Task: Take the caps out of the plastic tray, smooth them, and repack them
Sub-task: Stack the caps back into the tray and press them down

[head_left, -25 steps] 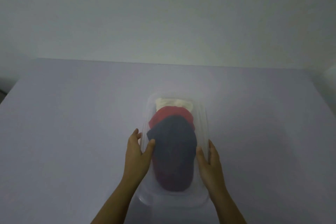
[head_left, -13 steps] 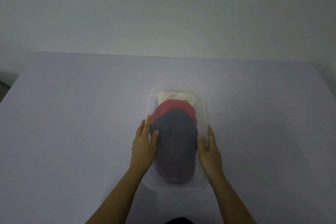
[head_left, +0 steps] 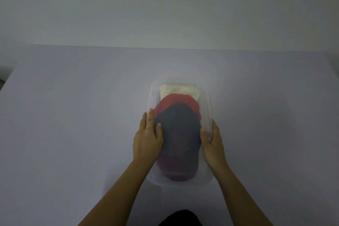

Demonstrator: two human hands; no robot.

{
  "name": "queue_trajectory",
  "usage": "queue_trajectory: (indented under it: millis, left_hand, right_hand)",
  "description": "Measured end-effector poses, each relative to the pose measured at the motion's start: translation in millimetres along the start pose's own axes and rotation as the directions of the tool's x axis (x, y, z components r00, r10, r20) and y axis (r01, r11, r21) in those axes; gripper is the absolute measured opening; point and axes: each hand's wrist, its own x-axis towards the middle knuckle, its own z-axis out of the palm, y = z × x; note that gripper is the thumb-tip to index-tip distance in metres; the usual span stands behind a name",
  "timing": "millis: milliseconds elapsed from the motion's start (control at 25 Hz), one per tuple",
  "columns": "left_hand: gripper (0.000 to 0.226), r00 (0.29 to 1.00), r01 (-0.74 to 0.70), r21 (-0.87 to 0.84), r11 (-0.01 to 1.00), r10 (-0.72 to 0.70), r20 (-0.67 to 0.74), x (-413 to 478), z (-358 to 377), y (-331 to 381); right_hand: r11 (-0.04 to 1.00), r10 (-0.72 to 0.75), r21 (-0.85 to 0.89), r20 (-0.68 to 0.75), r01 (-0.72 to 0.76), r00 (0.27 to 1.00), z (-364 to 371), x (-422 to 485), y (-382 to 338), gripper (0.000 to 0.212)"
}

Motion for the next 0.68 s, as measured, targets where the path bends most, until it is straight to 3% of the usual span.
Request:
queue_trajectory:
  millis: [400,560,680]
  left_hand:
    - [0.065,0.995,-0.095,0.159,0.983,0.089,0.045,7,-3,-11]
    - [0.062,0.994,-0.091,0.127,0.988,0.082,0.074,4,-6,-14]
    - [0.059,0.987,-0.082,-0.027,0.996,0.085,0.139,1,-13,-22]
  right_hand:
    - [0.983,0.035,0.181,0.042,-0.042,0.998,0,10,10,0.063]
    - [0.991,0.018,0.134,0.039,-0.023,0.999,1,5,4,0.067]
    - [0.993,0.021,0.117,0.022,-0.024,1.0,1,-2,2,0.068]
